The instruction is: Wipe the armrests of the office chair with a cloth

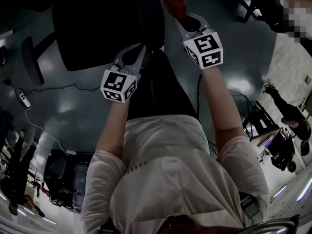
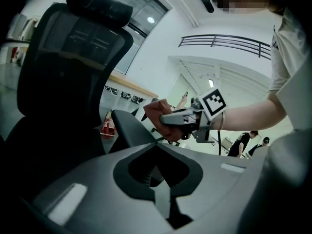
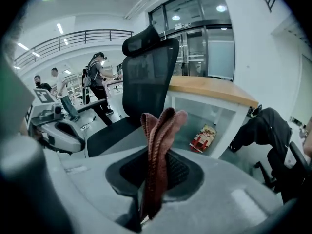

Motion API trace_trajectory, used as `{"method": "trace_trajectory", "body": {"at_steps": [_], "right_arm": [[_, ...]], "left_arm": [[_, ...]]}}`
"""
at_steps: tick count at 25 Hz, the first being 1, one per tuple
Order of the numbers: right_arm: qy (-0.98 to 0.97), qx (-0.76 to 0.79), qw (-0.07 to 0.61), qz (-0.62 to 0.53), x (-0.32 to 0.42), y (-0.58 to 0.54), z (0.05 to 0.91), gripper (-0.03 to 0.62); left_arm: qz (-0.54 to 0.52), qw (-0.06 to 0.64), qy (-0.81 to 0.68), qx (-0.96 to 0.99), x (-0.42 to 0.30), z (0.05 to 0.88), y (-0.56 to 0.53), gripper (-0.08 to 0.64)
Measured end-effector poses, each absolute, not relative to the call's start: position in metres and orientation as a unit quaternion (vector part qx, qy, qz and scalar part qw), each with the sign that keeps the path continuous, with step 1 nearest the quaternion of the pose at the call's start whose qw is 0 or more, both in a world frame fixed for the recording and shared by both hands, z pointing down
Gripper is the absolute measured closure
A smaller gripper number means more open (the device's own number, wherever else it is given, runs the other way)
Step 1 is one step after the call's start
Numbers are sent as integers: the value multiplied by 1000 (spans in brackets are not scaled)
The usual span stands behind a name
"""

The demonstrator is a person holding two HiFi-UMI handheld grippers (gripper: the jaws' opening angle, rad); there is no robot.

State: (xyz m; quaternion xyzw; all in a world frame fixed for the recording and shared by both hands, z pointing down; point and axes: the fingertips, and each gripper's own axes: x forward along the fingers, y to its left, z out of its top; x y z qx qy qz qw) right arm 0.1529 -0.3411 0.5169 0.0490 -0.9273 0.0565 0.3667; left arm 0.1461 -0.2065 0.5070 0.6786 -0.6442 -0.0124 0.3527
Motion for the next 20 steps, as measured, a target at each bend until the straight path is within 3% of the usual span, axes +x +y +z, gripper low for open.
{"method": "trace_trajectory", "body": {"at_steps": [10, 20], "right_arm": [[-900, -55, 432, -23, 91, -384, 573, 543], [-880, -151, 439, -96, 101, -347, 582, 543]], "left_arm": [[-29, 379, -663, 644, 130, 528, -233, 541], [-25, 391, -658, 643, 135, 538, -226, 541]]}}
